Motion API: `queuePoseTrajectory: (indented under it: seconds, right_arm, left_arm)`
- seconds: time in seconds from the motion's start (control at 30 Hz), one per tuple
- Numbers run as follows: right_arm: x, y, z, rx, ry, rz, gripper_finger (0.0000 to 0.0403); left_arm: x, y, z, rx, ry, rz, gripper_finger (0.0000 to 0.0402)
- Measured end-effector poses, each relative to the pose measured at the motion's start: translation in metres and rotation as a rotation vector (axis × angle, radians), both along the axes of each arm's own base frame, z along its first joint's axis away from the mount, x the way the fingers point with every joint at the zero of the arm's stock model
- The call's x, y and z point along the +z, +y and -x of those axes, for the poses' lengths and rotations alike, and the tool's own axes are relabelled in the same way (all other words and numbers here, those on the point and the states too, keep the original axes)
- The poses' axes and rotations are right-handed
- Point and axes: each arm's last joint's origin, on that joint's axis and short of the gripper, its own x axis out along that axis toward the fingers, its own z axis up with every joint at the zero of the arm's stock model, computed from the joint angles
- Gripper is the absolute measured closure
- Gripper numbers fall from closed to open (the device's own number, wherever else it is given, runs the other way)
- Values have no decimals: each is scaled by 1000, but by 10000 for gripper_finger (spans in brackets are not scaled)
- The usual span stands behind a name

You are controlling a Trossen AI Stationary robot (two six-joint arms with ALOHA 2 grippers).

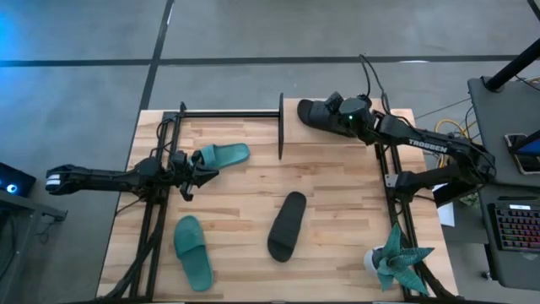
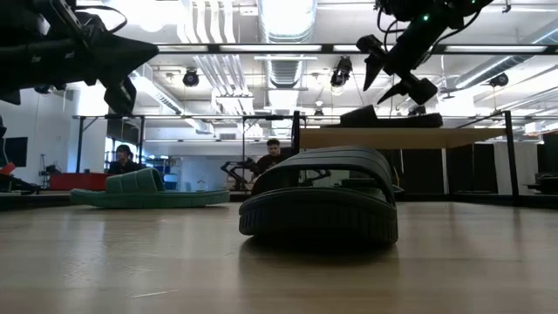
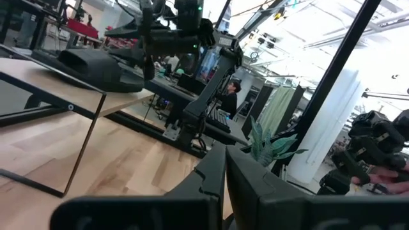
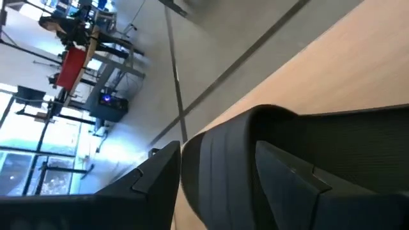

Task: Pick and place slides into the shelf
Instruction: Put the right black slipper on the shelf

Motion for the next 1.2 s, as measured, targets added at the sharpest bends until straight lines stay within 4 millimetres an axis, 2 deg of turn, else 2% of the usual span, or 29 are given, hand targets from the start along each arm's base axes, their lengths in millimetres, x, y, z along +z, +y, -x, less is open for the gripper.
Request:
queuePoseTrajectory:
  seconds: [0.13,0.23,0.4,0.6,0.8,1.03,1.2]
  right_arm:
    - [-2,0,0,17,33,8,207]
    - [3,1,1,121,152,59,207]
    - [15,7,6,426,561,134,207]
    - [25,19,9,887,1147,341,209]
    - [35,19,10,1076,1463,533,209]
    - [23,16,4,1325,1819,669,209]
    - [8,8,-11,1434,1968,719,209]
  left_arm:
    - [-1,0,0,0,6,1,402]
    - [-1,0,-1,0,7,2,402]
    - [-1,0,-1,0,7,2,402]
    - [-1,0,-1,0,5,2,402]
    - [-1,0,-1,0,5,2,402]
    - [-1,0,-1,-1,5,4,402]
    - [-1,0,-1,-1,6,4,402]
